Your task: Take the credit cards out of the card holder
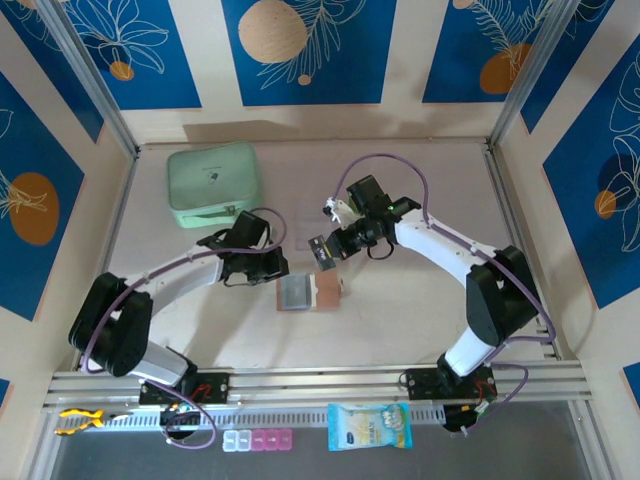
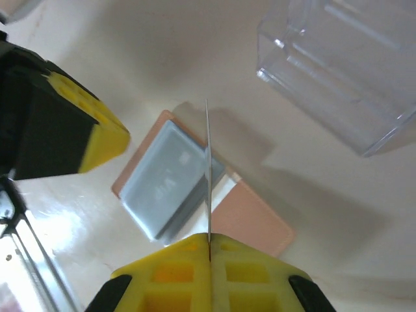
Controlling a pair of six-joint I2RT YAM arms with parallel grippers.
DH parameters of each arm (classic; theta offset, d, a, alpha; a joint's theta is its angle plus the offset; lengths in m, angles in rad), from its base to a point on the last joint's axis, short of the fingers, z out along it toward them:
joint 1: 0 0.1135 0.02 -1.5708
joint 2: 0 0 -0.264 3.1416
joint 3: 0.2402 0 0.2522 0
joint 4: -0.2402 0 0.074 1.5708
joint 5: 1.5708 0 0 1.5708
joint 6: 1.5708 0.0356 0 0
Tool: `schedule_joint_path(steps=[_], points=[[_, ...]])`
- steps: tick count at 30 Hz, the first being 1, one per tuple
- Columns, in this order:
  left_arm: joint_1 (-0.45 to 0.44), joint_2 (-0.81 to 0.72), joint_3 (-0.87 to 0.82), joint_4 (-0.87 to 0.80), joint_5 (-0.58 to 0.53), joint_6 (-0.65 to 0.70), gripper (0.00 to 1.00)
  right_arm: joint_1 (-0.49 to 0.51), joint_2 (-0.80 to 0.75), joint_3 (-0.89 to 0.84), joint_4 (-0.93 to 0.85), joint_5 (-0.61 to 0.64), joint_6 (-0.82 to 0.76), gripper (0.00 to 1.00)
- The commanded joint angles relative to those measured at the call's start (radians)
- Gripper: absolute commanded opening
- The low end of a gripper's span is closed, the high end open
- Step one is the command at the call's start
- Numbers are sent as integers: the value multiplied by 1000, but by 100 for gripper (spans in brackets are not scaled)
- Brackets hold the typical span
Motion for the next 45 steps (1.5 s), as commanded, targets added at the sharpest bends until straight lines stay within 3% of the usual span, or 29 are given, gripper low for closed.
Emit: schedule_joint_path(steps=[1,7,17,29,45], points=[[21,-29,-28,5,-10,-4,9,-11,54,86,-135,49,-283,0],[40,-54,-65,17,-15,-9,10,1,153,257,-244,149,-576,0],[80,-103,-117,36,-19,-16,10,1,387,597,-425,153,-783,0],[135,-91,-118,42,16,-2,10,-3,584,851,-564,148,-886,0],[161,-90,-120,30,35,7,10,1,714,956,-681,113,-917,0]])
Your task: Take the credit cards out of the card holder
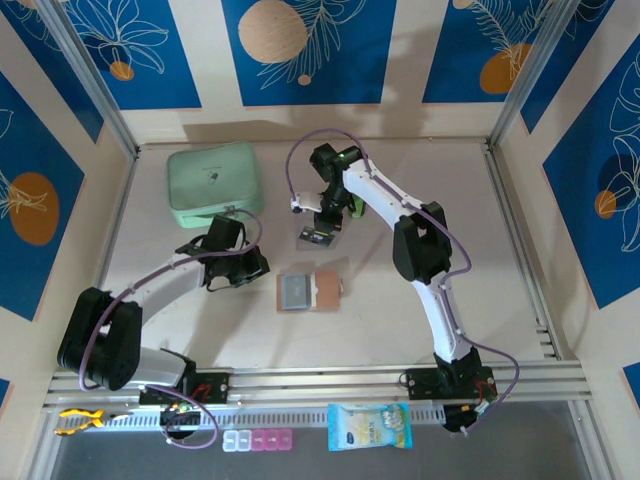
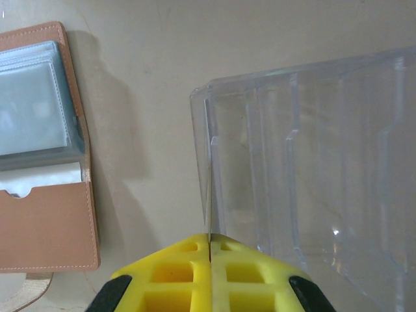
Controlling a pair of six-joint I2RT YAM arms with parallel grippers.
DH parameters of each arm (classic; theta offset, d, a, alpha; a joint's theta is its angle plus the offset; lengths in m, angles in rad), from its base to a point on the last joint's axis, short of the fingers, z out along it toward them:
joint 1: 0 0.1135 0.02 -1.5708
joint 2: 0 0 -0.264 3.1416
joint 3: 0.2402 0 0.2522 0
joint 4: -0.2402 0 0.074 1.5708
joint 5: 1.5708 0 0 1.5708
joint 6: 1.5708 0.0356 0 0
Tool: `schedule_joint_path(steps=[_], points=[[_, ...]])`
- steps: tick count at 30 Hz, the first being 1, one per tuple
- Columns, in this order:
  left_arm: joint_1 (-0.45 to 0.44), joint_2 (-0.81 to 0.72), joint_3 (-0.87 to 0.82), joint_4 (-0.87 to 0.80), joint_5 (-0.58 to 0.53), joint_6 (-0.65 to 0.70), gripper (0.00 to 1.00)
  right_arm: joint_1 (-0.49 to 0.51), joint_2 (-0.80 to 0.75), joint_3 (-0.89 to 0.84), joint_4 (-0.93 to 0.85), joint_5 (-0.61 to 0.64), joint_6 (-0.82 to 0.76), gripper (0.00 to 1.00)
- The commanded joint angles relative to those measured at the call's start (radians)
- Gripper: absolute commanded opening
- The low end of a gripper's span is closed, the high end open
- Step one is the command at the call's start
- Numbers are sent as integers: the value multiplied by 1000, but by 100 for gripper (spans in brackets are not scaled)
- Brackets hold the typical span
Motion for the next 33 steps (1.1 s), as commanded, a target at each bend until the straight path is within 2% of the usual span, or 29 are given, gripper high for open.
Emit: schedule_joint_path(steps=[1,6,12,17,33], points=[[14,-7,-7,-14,20,22,10,5,24,40,-52,-32,-25,0],[15,-16,-3,-15,19,22,10,-7,-13,105,-82,-76,-11,0],[18,-9,10,-21,30,31,10,-15,-54,142,-65,-47,-21,0],[17,-18,8,-33,25,35,10,-26,-18,188,-83,-10,-28,0],[20,-36,8,-52,21,33,10,-31,84,173,-163,-75,-47,0]])
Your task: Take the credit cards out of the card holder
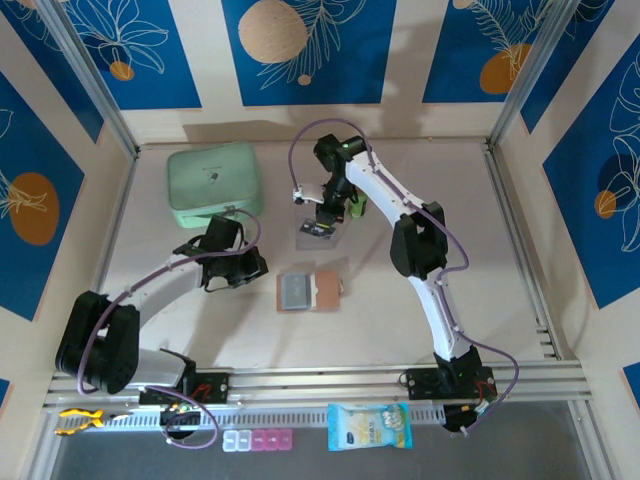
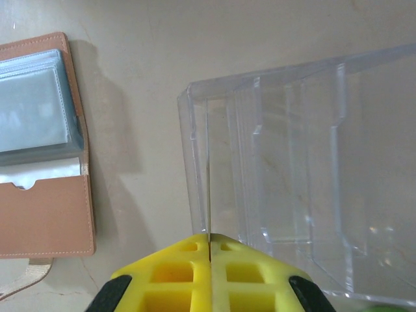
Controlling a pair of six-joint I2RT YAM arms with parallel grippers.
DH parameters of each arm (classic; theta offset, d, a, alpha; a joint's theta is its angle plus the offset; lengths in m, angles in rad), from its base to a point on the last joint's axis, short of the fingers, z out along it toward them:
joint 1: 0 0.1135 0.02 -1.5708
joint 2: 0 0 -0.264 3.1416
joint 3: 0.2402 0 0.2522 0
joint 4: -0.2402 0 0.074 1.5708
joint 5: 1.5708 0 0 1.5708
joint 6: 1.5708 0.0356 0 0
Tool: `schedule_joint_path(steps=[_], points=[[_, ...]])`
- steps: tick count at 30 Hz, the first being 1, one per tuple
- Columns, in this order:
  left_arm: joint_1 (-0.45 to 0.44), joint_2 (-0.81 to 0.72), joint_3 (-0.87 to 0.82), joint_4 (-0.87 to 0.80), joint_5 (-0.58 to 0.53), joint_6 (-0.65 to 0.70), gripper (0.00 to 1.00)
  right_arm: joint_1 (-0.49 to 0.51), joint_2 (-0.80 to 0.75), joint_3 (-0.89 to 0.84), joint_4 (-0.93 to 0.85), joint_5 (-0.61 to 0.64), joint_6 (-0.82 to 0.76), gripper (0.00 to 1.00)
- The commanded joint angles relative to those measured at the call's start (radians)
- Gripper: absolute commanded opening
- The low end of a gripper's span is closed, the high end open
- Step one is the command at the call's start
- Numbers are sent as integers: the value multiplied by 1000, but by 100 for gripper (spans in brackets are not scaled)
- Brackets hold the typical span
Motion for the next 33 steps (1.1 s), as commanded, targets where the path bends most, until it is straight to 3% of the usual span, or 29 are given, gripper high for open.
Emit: schedule_joint_path(steps=[1,14,18,22,24,30,33], points=[[13,-18,8,-25,14,14,10,-4,17,-9,-46,-47,-16,0],[13,-26,2,-27,13,4,10,-4,67,-33,-16,-79,-9,0],[13,-23,8,-28,16,3,10,-12,45,-27,-2,-93,14,17],[13,-20,11,-25,18,4,10,-24,-10,-40,38,-107,53,23],[13,-16,11,-19,20,5,10,-26,-48,-71,88,-95,79,23],[13,-5,6,3,44,2,10,-18,-144,-200,264,-59,166,3],[13,-1,7,10,55,2,10,-11,-152,-238,305,-36,199,0]])
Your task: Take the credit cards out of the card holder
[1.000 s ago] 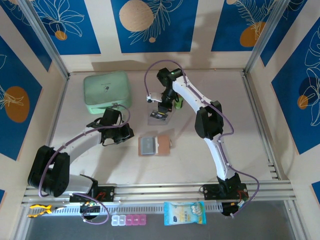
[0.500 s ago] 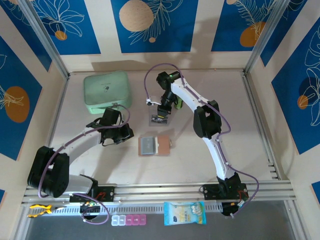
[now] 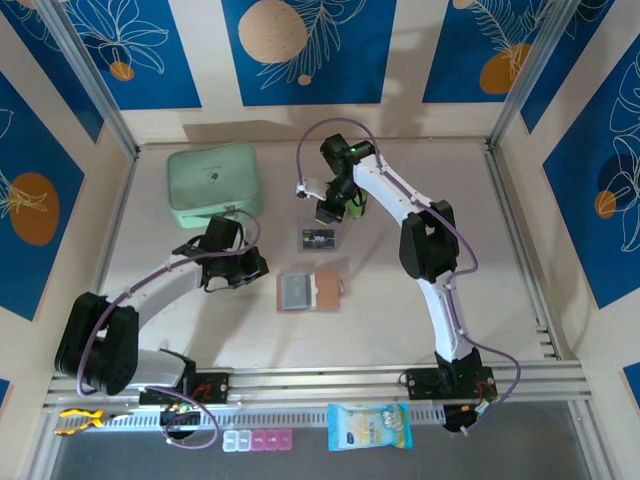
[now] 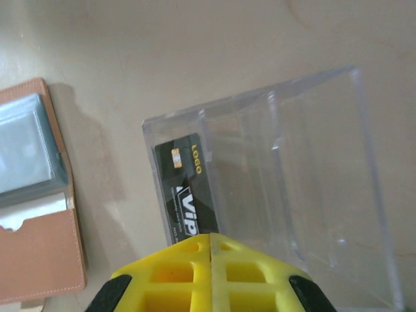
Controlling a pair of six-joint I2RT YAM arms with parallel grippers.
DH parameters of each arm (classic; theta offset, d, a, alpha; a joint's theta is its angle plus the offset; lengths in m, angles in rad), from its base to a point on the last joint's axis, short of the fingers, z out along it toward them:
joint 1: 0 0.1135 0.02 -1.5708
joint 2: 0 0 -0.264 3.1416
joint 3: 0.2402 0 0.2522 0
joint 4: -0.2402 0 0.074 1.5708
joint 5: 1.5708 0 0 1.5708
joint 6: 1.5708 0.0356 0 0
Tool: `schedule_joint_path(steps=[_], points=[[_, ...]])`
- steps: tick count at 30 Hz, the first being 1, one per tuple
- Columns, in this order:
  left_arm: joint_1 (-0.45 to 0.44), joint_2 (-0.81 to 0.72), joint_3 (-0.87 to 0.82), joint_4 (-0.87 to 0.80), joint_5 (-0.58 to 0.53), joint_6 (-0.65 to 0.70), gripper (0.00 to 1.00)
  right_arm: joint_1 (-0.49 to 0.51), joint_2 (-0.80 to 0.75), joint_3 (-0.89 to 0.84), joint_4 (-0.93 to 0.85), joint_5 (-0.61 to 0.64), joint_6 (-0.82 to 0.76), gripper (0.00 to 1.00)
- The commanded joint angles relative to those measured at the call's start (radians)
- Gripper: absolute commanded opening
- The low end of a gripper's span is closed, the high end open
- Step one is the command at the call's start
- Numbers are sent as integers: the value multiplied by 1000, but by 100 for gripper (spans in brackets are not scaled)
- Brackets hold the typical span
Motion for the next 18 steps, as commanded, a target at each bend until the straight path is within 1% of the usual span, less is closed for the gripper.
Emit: schedule_joint_path(steps=[1,4,7,11,13,15,18], points=[[13,6,7,18,35,2,10,13,-38,-45,82,14,60,0],[11,11,2,31,50,-1,10,31,-40,-69,104,39,101,0],[3,21,7,36,62,-1,10,50,-74,-106,152,24,215,0],[-15,32,7,52,68,-2,10,85,-156,-216,256,27,475,0],[-24,44,6,57,71,-5,9,99,-209,-298,307,7,606,1],[-35,57,-2,65,74,-8,9,112,-274,-397,393,31,786,1],[-48,73,-16,76,78,-10,8,132,-381,-568,510,-2,1006,0]])
